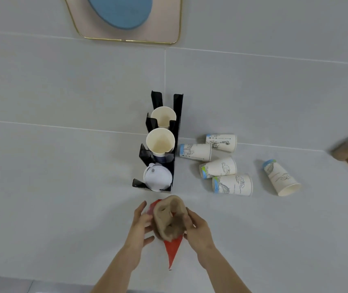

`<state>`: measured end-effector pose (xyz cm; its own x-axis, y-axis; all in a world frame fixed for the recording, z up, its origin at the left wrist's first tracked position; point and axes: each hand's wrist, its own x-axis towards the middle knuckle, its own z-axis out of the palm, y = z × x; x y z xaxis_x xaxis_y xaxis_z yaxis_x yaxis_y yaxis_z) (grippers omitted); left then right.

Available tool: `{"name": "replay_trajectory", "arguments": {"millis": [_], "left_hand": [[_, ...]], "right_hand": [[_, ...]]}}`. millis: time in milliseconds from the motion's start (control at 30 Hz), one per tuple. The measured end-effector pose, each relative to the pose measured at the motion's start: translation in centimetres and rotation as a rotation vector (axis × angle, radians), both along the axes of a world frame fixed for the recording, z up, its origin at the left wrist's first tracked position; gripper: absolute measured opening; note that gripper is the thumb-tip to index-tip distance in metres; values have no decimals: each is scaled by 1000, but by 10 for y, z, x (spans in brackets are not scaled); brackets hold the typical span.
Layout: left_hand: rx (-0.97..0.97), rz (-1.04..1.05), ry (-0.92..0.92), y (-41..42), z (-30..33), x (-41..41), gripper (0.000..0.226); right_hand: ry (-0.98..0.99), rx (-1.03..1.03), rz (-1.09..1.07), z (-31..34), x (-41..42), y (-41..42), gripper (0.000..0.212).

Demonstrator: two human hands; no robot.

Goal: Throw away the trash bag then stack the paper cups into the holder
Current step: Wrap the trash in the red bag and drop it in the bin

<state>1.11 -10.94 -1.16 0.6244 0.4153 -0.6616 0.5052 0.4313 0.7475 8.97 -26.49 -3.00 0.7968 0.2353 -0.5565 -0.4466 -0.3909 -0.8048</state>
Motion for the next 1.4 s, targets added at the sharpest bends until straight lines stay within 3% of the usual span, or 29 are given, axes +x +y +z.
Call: {"name": "replay_trajectory", "arguments": {"millis": [100,233,333,433,600,967,1167,1300,1400], "left_hand": [[39,57,-17,-11,-2,-8,46],[277,95,40,-19,-12,-30,41],[350,195,64,-15,-16,-53,40],[356,293,76,-5,-17,-85,46],[359,494,51,28,-14,-147,27],[341,901,103,84,-32,-322,22],[251,949,177,74,-78,-400,16],[175,962,206,69,-102,-431,30],[145,937,270,69,-118,-448,24]], "right_hand": [[40,48,9,-4,-1,0,25],[58,92,40,-4,-12,6,21],[61,122,99,1,-23,18,16],[63,127,180,6,-41,38,14],[45,99,343,18,-86,87,14],[49,12,720,2,-237,198,9],[106,-148,857,-38,-312,213,24],[129,-227,936,-62,-347,220,31],[166,-248,1020,-72,-366,226,48]]}}
